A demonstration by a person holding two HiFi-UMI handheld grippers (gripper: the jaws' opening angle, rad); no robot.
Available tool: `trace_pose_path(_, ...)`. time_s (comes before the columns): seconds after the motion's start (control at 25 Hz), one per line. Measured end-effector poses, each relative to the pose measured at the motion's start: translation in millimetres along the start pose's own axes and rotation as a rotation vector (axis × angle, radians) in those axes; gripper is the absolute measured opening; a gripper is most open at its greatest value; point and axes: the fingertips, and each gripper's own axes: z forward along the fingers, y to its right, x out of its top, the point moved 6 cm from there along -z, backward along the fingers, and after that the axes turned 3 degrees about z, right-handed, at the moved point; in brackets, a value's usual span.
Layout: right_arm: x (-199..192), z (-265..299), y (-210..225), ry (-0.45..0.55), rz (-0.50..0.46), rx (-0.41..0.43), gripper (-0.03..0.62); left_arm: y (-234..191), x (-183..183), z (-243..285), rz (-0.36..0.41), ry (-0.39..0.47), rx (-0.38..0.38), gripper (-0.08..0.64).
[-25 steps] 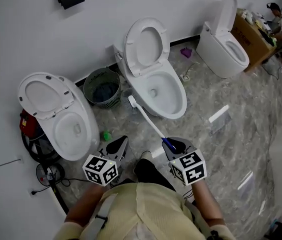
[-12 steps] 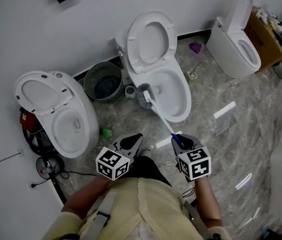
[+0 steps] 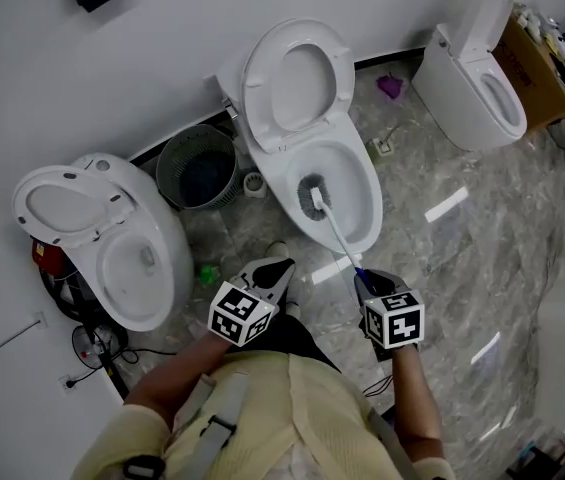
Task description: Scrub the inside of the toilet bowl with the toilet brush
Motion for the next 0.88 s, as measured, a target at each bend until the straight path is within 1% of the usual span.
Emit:
trace_pose_path(0.08, 12.8, 13.4, 9.1, -0.035, 0.015, -0.01, 0.072, -18.9, 3.4, 16.1, -0.003, -0.018, -0.004, 0.014)
trace_pose_path(0.16, 26.8, 29.2, 17.9, -0.075, 0.01, -0.022, 0.072, -39.2, 6.0, 31.8, -0.01, -0.033, 0.0, 0.014)
trace_pose_path(0.32, 55.7, 66.4, 35.6, -0.15, 0.019, -0.046, 0.072, -80.6, 13.6, 60.6, -0.046, -0.052, -0.003, 0.014)
trace_pose_path(0.48, 73.4, 100.8, 41.7, -0.203, 0.039, -0.048, 0.072, -119.3, 16.4, 79.7, -0.048, -0.073, -0.003, 0.014)
trace_pose_path(0.64, 76.5, 125.1, 47.7, -0.266, 0.048, -0.032, 0.072, -148.4, 16.3, 95.7, -0.058, -0.105, 0.003, 0.014)
trace_pose_path(0.88, 76.3, 153.7, 65.7, -0.335, 0.032, 0.006, 0.072, -173.3, 8.3, 120.6, -0.098, -0.155, 0.04, 0.014)
